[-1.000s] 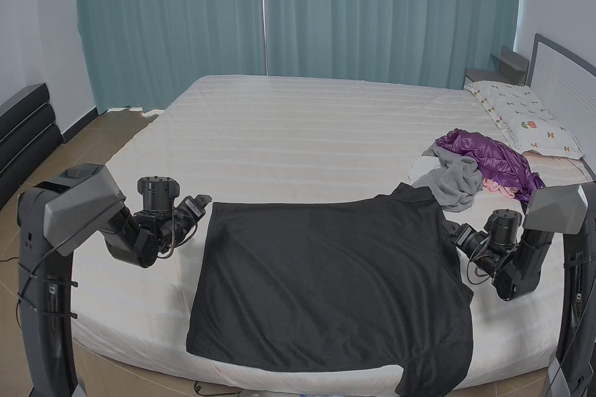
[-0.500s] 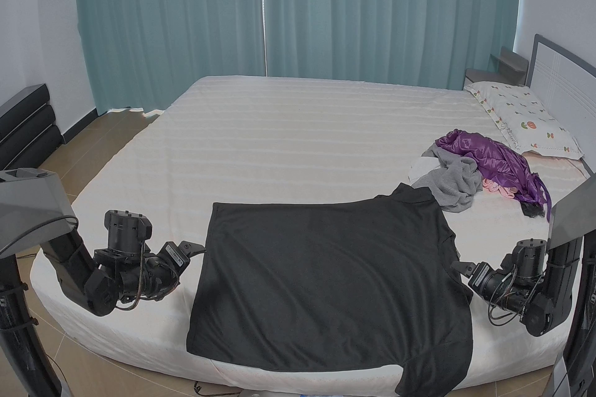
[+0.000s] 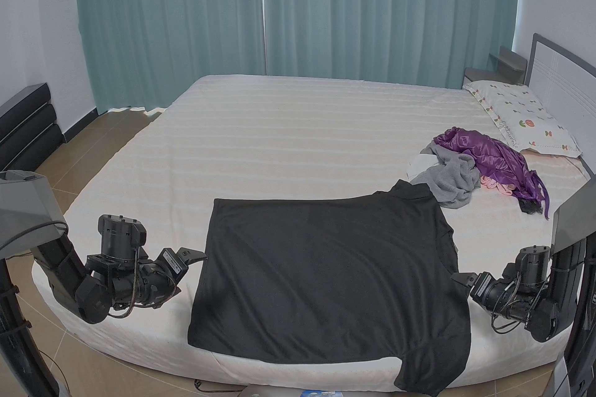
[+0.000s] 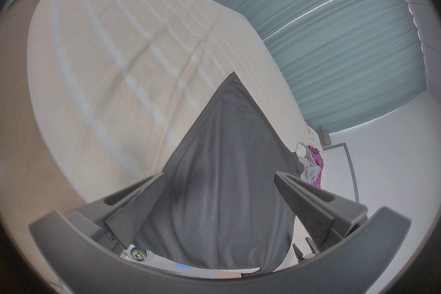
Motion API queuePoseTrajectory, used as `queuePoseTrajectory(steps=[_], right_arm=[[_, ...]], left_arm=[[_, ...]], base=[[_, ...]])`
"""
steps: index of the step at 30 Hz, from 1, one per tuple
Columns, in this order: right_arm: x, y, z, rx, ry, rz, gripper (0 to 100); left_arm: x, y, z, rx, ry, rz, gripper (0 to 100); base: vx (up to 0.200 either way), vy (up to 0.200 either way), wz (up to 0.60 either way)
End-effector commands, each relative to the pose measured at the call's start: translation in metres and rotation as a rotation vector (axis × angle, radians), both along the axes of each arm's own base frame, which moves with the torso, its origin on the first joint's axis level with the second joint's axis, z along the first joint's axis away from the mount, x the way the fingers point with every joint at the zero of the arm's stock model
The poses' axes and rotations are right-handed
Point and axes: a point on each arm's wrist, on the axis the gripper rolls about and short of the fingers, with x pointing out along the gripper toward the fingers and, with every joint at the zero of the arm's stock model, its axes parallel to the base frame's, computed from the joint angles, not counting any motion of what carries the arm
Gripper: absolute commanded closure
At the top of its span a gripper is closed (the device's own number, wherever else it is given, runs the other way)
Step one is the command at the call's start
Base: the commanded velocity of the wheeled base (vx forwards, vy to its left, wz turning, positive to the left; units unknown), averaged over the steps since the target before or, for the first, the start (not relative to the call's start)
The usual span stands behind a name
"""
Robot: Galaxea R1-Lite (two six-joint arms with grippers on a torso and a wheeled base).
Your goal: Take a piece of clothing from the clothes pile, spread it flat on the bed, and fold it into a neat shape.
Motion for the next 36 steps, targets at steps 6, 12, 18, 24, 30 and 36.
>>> queuePoseTrajectory(steps=[6, 12, 18, 24, 30, 36], right_arm=[[0.000, 0.000, 0.000, 0.000, -0.007, 0.000, 0], [0.001, 0.001, -0.002, 0.000, -0.002, 0.003, 0], [0.000, 0.001, -0.003, 0.000, 0.002, 0.005, 0], [0.001, 0.001, -0.003, 0.000, 0.002, 0.005, 0], [0.002, 0.001, -0.003, 0.001, 0.001, 0.002, 0], [0.002, 0.001, -0.005, 0.008, 0.007, -0.002, 0]], left_arm=[[0.000, 0.000, -0.001, 0.000, 0.005, 0.001, 0], [-0.001, -0.003, 0.000, -0.012, 0.005, 0.002, 0], [-0.003, -0.010, 0.000, -0.014, 0.003, -0.023, 0], [-0.004, -0.011, 0.000, -0.012, 0.002, -0.025, 0], [-0.003, -0.010, 0.001, -0.007, -0.004, -0.018, 0], [-0.003, -0.010, 0.000, -0.005, -0.001, -0.019, 0]], base=[[0.000, 0.000, 0.00], [0.000, 0.000, 0.00], [0.000, -0.133, 0.00], [0.000, -0.200, 0.00], [0.000, -0.067, 0.00], [0.000, 0.000, 0.00]])
